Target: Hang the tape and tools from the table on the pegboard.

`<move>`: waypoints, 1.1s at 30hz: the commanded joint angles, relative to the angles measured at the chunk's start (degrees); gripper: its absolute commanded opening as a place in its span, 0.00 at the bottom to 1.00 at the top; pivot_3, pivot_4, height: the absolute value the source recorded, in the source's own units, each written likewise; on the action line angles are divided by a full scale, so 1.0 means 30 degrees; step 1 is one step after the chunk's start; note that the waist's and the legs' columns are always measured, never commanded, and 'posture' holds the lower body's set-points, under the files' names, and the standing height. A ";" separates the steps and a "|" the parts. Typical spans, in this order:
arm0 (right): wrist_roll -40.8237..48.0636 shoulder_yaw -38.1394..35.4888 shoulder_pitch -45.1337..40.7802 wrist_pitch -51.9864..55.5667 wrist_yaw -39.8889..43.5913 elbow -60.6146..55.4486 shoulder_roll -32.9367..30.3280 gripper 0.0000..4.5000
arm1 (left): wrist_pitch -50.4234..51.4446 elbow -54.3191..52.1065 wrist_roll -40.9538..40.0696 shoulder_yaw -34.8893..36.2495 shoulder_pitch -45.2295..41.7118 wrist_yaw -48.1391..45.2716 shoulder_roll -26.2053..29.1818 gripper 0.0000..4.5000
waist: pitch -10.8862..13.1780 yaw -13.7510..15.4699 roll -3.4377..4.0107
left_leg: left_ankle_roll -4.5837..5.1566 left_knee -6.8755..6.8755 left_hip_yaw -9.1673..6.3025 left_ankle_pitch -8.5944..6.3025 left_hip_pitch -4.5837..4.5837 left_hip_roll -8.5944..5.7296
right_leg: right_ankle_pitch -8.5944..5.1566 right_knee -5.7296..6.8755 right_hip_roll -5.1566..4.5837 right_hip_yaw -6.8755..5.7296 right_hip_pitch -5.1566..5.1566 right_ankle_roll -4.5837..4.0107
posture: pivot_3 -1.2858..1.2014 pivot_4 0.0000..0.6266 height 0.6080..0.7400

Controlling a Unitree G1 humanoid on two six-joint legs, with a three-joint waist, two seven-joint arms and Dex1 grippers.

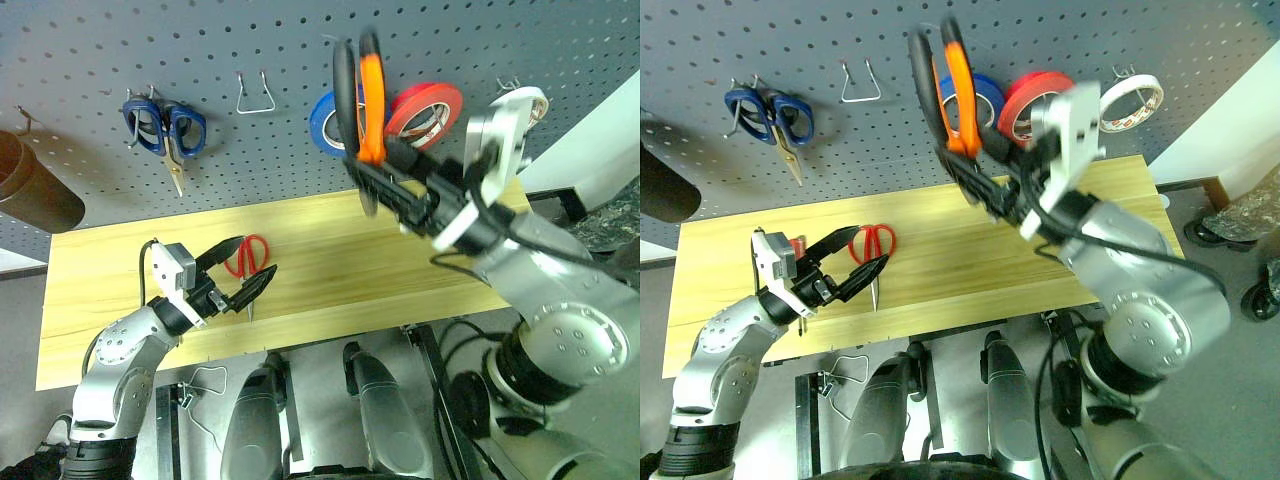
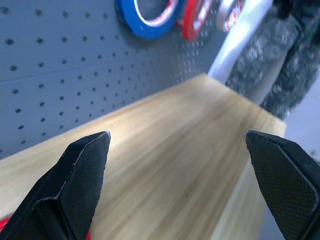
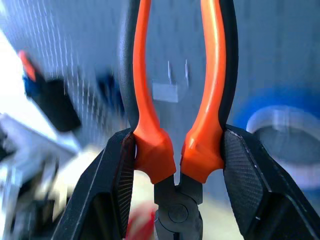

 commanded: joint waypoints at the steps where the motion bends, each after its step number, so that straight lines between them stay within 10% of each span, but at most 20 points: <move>1: -0.0824 0.1554 -0.1307 -0.2351 -0.1030 0.1410 0.0294 0.48 | -0.0463 -0.0125 -0.0425 0.0367 -0.0032 0.0252 -0.0325 1.00 | -0.0008 0.0021 -0.0009 | -0.0004 0.0000 0.0001 0.0003 -0.0007 -0.0001 | 0.0002 -0.0002 -0.0007 -0.0001 -0.0001 -0.0001 | 0.51 0.51 0.79; 33: -0.6448 0.5946 -0.5614 -1.1949 -0.2290 1.1894 0.1010 0.48 | -0.1602 -0.0099 -0.0087 -0.0629 0.0202 0.0643 -0.1505 1.00 | -0.0105 -0.0014 -0.0097 | -0.0039 0.0287 -0.0007 0.0027 -0.0021 -0.0010 | 0.0036 0.0289 -0.0054 -0.0016 -0.0003 -0.0007 | 0.51 0.48 0.79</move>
